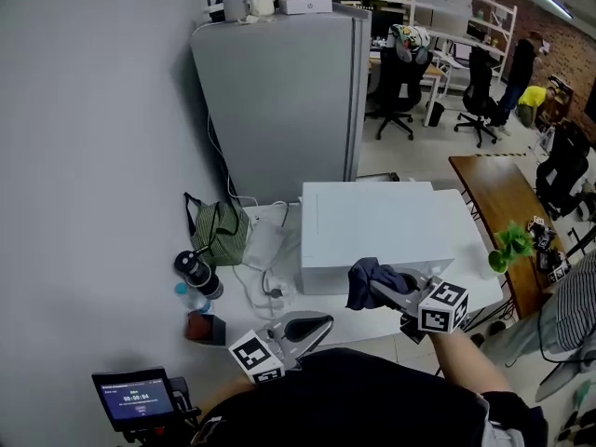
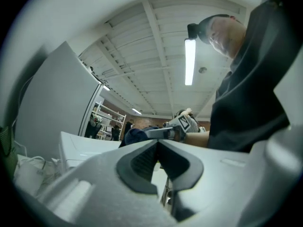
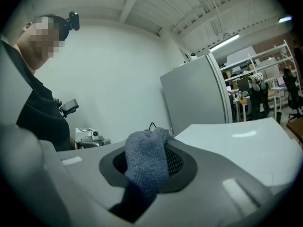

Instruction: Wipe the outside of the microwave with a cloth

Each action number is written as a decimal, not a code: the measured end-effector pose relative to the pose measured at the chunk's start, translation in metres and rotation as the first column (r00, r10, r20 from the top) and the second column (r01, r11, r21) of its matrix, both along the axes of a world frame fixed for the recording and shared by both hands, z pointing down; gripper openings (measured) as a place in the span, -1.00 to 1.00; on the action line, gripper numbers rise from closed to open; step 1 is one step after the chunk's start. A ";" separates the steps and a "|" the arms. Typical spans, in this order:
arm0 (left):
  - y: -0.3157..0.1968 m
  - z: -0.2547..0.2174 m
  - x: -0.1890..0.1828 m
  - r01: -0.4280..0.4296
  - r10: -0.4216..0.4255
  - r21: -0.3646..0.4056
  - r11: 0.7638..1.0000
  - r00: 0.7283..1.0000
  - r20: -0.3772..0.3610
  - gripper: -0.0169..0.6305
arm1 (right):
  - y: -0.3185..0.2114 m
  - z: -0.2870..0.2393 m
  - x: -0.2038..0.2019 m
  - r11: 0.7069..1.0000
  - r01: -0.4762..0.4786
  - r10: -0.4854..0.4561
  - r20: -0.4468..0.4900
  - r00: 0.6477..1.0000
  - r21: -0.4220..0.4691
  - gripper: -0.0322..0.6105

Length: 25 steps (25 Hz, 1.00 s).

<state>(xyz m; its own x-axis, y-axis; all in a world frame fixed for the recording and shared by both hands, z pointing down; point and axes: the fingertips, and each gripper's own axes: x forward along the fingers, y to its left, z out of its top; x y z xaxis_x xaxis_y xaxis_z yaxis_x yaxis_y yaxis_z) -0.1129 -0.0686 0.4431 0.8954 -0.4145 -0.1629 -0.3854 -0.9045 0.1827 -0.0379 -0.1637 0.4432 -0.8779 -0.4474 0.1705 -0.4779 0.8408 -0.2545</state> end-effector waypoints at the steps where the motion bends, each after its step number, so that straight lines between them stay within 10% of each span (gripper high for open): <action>1: -0.006 0.004 -0.004 0.004 -0.004 -0.006 1.000 1.000 -0.001 -0.94 | -0.011 -0.003 -0.006 1.000 0.008 -0.007 -0.026 1.000 0.019 -0.65; 10: -0.025 0.026 -0.022 0.208 -0.209 -0.050 0.977 0.978 -0.006 -0.94 | -0.149 -0.003 -0.093 0.961 0.215 -0.155 -0.309 0.938 0.171 -0.65; 19: -0.029 0.041 -0.066 0.439 -0.436 -0.110 0.892 0.898 0.051 -0.94 | -0.318 0.117 -0.179 0.976 0.191 -0.048 -0.743 0.668 0.109 -0.65; 25: -0.047 0.037 -0.060 0.414 -0.409 -0.114 0.903 0.910 0.065 -0.94 | -0.324 0.114 -0.150 0.987 0.162 -0.084 -0.786 0.613 0.020 -0.64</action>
